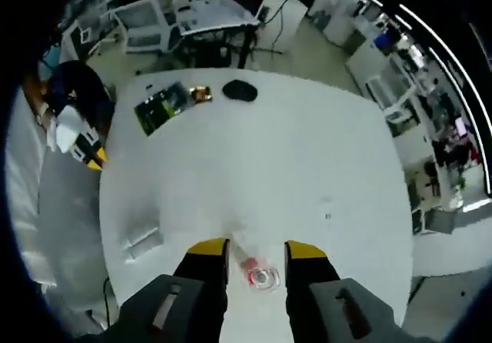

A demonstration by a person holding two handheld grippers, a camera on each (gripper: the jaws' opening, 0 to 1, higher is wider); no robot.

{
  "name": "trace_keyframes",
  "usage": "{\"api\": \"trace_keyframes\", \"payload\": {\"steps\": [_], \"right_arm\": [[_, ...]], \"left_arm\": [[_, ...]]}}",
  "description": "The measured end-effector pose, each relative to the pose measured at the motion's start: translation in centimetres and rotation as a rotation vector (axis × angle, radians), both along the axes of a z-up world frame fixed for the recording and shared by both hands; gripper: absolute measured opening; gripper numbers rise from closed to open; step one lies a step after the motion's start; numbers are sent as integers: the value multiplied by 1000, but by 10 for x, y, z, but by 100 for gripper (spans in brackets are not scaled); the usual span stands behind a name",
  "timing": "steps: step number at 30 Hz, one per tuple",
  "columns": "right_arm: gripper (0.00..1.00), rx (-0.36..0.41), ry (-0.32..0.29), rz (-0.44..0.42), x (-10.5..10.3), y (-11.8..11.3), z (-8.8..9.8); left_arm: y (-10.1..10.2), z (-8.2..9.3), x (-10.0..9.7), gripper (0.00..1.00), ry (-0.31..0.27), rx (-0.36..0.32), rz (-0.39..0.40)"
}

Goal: Arrange the skincare products in the storage area until every visible bottle or jar stands upright without overlapping.

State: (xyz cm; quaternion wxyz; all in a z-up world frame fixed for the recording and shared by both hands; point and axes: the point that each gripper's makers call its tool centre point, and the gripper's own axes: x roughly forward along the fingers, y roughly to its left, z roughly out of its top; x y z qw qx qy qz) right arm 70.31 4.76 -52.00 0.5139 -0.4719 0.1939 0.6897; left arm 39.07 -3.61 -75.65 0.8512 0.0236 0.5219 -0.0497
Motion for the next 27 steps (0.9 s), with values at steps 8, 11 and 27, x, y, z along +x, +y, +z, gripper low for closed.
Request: {"api": "trace_keyframes", "payload": {"steps": [8, 11, 27], "right_arm": [[22, -35, 232, -226, -88, -99, -89], [18, -106, 287, -338, -100, -140, -139], [27, -270, 282, -462, -131, -207, -230]], "left_arm": [[-3, -1, -1, 5, 8, -1, -21], [-6, -2, -1, 4, 11, -1, -38], [-11, -6, -4, 6, 42, -13, -65]]}}
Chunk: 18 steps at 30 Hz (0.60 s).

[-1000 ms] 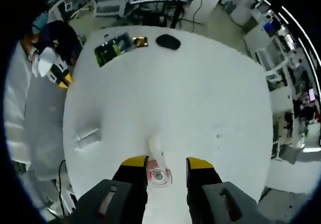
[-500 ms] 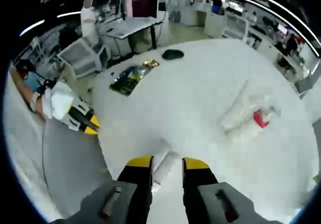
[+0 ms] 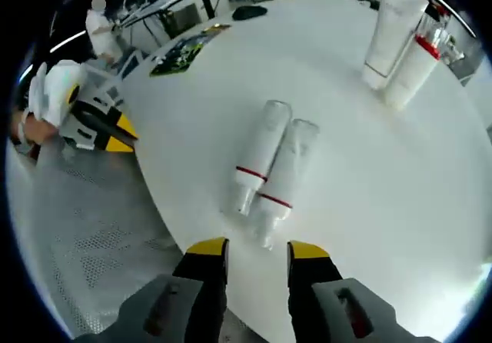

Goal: Arrange the skincare products in the storage area until every visible bottle or jar stands upright without overlapping.

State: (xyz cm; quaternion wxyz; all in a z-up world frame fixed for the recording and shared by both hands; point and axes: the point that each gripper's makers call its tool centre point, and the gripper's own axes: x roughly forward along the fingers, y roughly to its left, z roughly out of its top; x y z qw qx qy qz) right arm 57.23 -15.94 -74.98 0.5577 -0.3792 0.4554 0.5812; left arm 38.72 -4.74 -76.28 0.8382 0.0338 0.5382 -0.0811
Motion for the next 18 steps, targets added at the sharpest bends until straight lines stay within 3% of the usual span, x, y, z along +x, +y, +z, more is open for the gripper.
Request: {"api": "trace_keyframes", "payload": {"steps": [3, 4, 9, 15, 18], "right_arm": [[26, 8, -27, -12, 9, 7, -11], [25, 22, -49, -21, 11, 6, -5], [22, 29, -75, -47, 18, 8, -7], [18, 47, -110, 5, 22, 9, -14], [16, 77, -107, -41, 24, 8, -14]], "left_arm": [[0, 0, 0, 6, 2, 0, -1], [0, 1, 0, 6, 1, 0, -2], [0, 0, -1, 6, 2, 1, -2], [-1, 0, 0, 6, -2, -2, -1], [-1, 0, 1, 6, -4, -3, -1]]}}
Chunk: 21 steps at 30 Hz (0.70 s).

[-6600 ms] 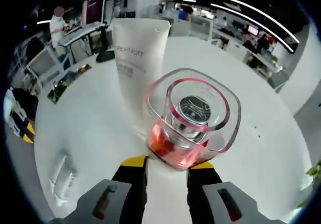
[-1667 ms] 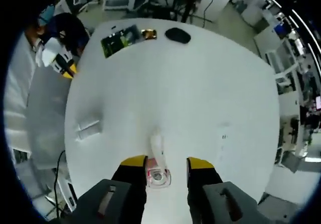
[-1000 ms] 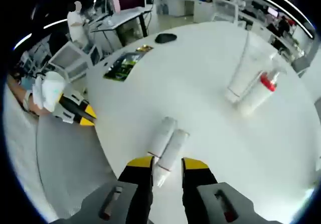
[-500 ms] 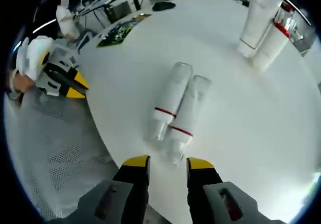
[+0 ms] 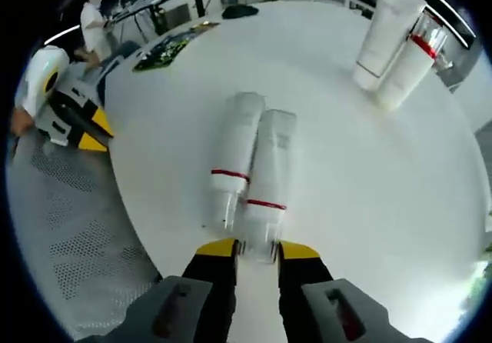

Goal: Arrange the skincare products in the storage area until every visible bottle or jar stands upright without overlapping.

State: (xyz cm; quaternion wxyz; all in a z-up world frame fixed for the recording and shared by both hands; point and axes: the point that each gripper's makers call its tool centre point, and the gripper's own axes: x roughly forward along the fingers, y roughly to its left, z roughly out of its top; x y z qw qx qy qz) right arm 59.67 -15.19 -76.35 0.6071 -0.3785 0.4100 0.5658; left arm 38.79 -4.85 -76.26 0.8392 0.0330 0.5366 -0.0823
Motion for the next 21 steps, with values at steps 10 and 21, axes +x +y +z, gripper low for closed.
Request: {"api": "trace_keyframes", "payload": {"steps": [10, 21], "right_arm": [[13, 79, -59, -80, 19, -4, 26], [13, 207, -79, 141, -21, 23, 66]], "left_arm": [[1, 5, 4, 8, -32, 1, 9], [3, 23, 22, 20, -172, 39, -1]]}}
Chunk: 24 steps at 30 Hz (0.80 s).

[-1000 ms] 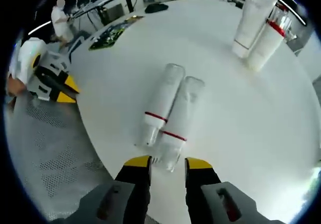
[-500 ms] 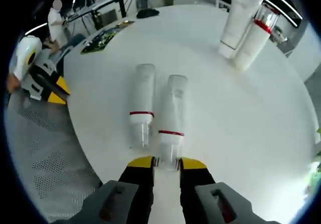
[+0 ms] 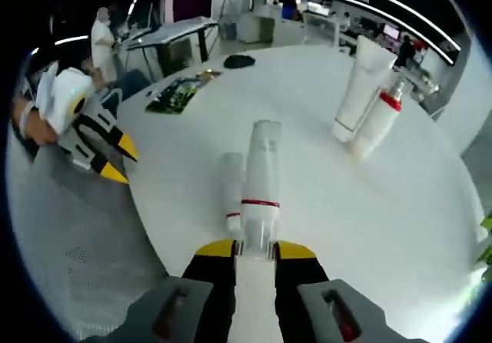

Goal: Arrange the skincare products in the storage area until every visible bottle or jar stands upright without overlapping.

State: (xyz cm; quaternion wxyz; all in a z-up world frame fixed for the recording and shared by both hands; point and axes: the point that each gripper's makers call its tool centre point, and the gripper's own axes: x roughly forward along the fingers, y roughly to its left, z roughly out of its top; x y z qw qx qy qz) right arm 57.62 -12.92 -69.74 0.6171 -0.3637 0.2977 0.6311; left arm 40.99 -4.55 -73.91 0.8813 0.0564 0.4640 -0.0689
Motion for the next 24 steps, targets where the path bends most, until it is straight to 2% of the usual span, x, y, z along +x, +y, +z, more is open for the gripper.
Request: {"api": "trace_keyframes", "payload": {"steps": [1, 4, 5, 7, 9, 10, 13, 16, 24], "right_arm": [[13, 0, -6, 40, -6, 0, 0], [13, -46, -63, 144, -23, -5, 0], [13, -71, -99, 190, -27, -8, -2], [12, -94, -121, 257, -38, -11, -3], [12, -108, -128, 284, -44, -13, -4], [12, -120, -146, 328, -51, -15, -3], [12, -129, -162, 389, -63, -16, -3], [12, -151, -207, 490, -78, -15, -4], [13, -148, -302, 693, -108, 3, 6]], "left_arm": [[0, 4, 4, 22, -32, -1, 7], [1, 10, 8, 30, -67, -1, 15], [3, 13, 11, 33, -90, 17, 12], [4, 17, 15, 42, -122, 39, 4], [5, 21, 19, 51, -155, 61, -9], [5, 25, 23, 53, -182, 99, -40], [0, 33, 29, 59, -225, 184, -134], [-6, 40, 34, 62, -256, 279, -233], [-16, 38, 34, 52, -263, 317, -335]]}}
